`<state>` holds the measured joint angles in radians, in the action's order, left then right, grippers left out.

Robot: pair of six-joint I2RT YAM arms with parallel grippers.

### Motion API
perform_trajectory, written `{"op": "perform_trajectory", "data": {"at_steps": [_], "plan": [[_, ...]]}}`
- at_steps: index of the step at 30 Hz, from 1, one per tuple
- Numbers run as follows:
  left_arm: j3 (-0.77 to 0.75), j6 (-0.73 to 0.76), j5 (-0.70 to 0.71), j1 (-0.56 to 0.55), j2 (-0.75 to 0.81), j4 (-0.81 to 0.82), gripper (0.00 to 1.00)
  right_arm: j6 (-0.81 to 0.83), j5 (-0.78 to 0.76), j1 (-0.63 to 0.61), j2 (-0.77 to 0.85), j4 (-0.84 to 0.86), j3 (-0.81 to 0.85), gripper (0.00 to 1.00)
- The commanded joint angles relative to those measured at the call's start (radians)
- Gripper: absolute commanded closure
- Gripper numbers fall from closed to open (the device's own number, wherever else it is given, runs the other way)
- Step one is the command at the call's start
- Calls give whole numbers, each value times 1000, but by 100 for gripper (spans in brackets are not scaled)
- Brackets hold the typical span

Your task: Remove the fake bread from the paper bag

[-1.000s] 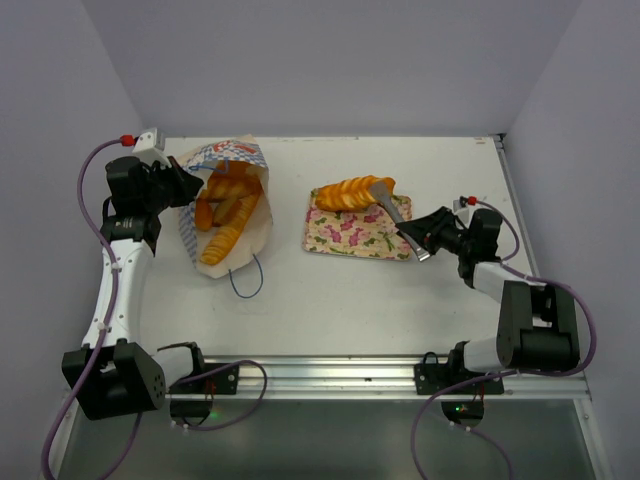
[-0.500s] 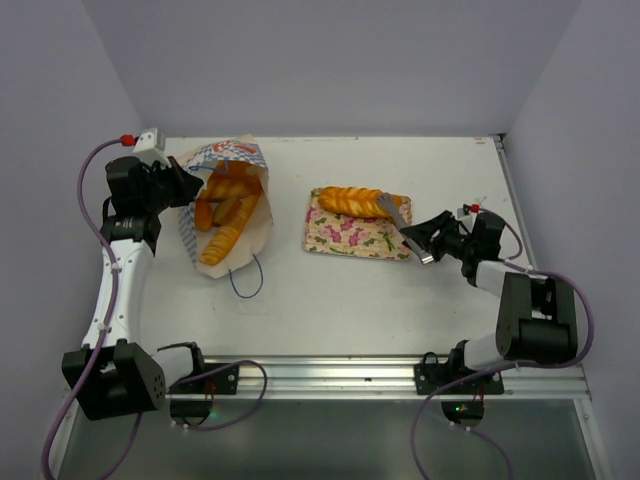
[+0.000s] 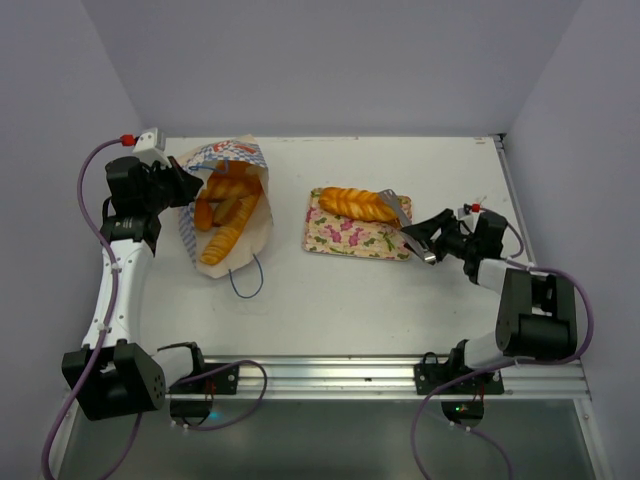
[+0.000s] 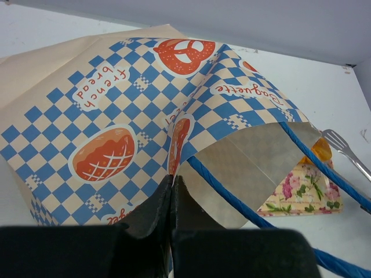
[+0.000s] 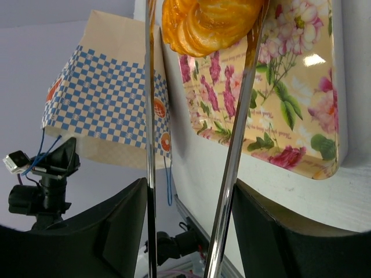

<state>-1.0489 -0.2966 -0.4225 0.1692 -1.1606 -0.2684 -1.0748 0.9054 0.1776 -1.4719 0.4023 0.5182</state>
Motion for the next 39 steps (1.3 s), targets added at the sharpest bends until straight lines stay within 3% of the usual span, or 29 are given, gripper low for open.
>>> {"op": "perform_trajectory", "data": {"at_steps": [1,9,15,20,27,36,39], "plan": [[-3,19,4,7,18,14,100,59,61,14,39,-61,43,37],[-7,16,2,6,18,17,100,245,119,51,91,-365,112,39],[-7,16,-1,7,18,18,100,269,141,71,107,-399,118,45],[-7,16,-2,7,19,18,100,291,156,77,120,-451,131,59],[-8,16,-2,7,21,20,100,302,182,86,137,-487,137,69],[-13,16,-5,7,19,20,100,472,225,143,165,-739,204,69],[-11,14,-7,6,18,20,100,533,225,160,147,-810,224,65]]}}
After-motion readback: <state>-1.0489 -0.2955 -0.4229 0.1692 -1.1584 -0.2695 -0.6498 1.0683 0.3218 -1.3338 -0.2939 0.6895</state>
